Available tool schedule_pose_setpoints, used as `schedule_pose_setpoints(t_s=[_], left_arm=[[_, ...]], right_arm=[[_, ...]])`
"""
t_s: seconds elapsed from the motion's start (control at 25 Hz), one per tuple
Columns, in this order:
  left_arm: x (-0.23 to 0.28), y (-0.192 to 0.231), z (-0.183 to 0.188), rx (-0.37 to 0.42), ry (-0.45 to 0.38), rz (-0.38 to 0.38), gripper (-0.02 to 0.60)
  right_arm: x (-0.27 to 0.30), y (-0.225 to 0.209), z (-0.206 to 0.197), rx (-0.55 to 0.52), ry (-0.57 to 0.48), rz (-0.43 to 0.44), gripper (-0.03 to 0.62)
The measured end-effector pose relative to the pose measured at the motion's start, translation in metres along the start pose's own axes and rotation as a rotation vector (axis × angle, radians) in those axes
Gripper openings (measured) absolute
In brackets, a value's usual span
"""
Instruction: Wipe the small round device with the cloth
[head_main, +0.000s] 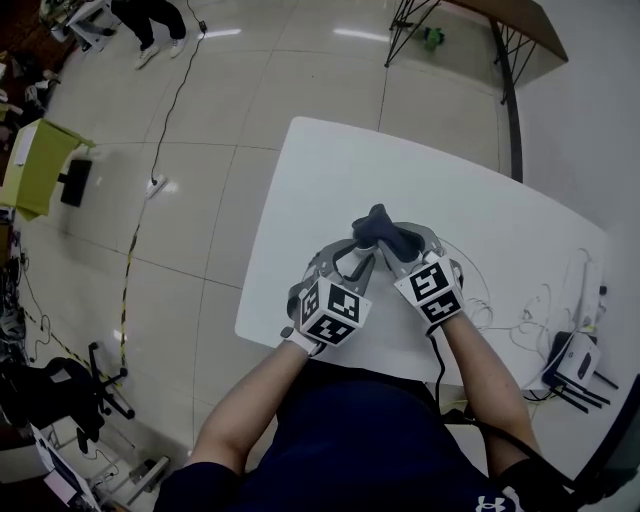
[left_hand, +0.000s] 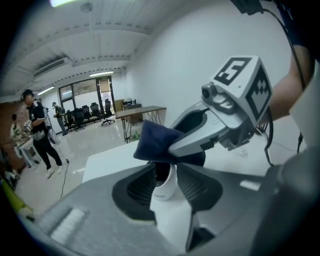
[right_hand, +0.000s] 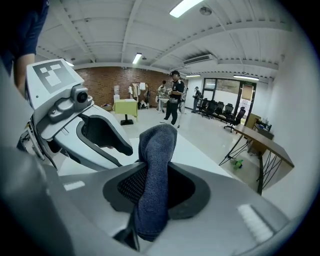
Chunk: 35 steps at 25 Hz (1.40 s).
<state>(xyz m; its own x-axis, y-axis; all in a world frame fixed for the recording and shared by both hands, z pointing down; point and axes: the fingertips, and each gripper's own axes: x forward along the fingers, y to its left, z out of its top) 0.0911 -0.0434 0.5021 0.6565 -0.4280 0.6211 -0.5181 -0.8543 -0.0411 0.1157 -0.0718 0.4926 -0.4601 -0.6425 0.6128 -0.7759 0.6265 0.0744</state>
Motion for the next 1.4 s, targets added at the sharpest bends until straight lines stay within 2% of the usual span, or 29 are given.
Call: schedule_pose_setpoints(t_s=[0.24,0.4,0.6,0.72,0.84,1.04,1.4], left_arm=[[0.014,0.0,0.003,-0.005,0.002,0.015,0.13],[0.015,0.0,0.007,-0.053,-0.03,-0.003,0.126],[0.012,0.0,0.008,-0.093,-0.052,-0.011,0.123],[0.012,-0.001,0.009,-0.119,-0.057,-0.017,0.123],[0.012,0.0,0.009,-0.14,-0.065,-0.021,0.116],[0.011,0.004,0.009,-0.153,-0.068,-0.021,0.115],[0.003,0.012,0.0,-0.222,-0.065,-0.036,0.123]], right_arm=[[0.011,-0.01,0.004,-0.04,-0.011,0.069,0.11],[0.023,-0.031,-0.002,0.01,-0.001,0.091,0.11],[0.048,-0.036,-0.033,0.098,0.056,0.217,0.109],[0.06,-0.034,-0.058,0.111,0.12,0.257,0.109],[0.068,-0.032,-0.075,0.095,0.176,0.256,0.109],[0.075,-0.03,-0.08,0.076,0.248,0.209,0.107],[0.053,-0.001,-0.09,0.144,0.28,0.2,0.107]])
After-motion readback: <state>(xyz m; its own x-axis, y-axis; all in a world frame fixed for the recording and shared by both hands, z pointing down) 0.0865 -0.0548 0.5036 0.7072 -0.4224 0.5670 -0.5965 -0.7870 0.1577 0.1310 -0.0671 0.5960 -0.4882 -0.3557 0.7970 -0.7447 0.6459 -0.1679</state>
